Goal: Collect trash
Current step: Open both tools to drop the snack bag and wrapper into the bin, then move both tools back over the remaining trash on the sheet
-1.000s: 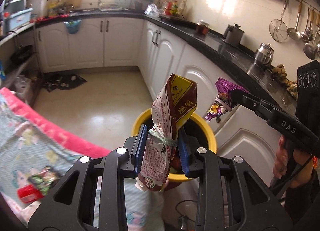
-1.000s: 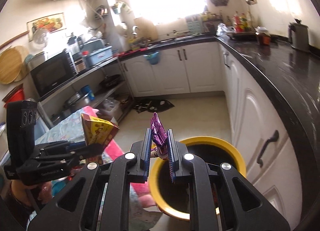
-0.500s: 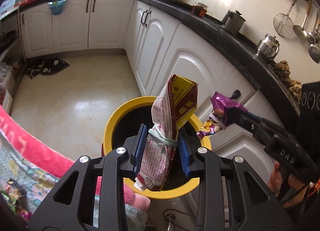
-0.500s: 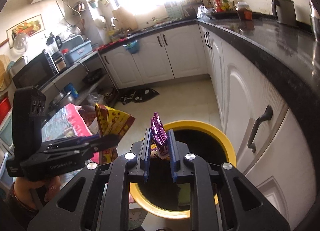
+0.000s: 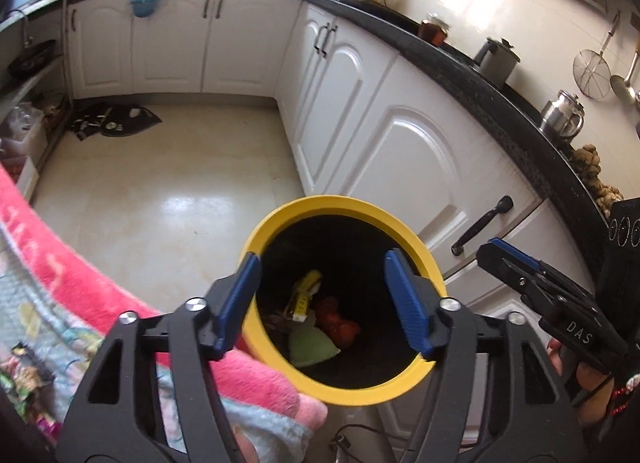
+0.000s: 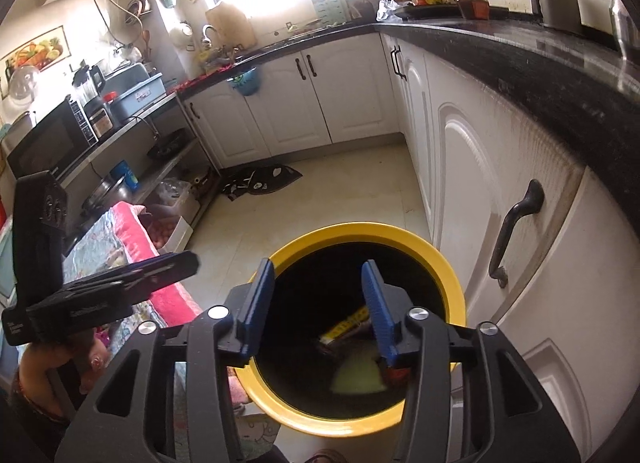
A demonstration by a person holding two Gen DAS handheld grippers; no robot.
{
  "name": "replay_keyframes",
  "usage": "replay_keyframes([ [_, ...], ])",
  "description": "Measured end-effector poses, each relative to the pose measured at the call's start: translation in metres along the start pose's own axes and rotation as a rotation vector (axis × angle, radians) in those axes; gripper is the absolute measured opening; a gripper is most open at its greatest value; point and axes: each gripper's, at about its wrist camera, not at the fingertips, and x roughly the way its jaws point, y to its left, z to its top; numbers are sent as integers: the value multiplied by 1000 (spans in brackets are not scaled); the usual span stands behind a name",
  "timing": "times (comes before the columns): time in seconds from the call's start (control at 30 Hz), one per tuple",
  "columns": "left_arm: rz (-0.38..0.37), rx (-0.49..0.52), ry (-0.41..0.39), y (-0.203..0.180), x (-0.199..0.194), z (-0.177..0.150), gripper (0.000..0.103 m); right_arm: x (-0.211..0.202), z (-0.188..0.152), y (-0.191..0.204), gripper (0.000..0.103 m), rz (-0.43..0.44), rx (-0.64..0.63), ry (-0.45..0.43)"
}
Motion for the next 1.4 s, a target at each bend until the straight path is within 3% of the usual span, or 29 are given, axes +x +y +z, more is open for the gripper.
replay_keyframes([
  [0.27,97,-17,-84,9,-50,-8,92,-17,0,14,66,1,-14,-38],
  [0.5,162,-90,-154,28,-103,-25,92,-34,4,36,79,42,-39,-80],
  [0.93,262,-147,-238,52,-180,-60,92,-52,1,85,85,127,-128,-95],
  [1.4,323,-194,-298,67,-233,-90,92,-70,-10,139,89,239,-204,-96],
])
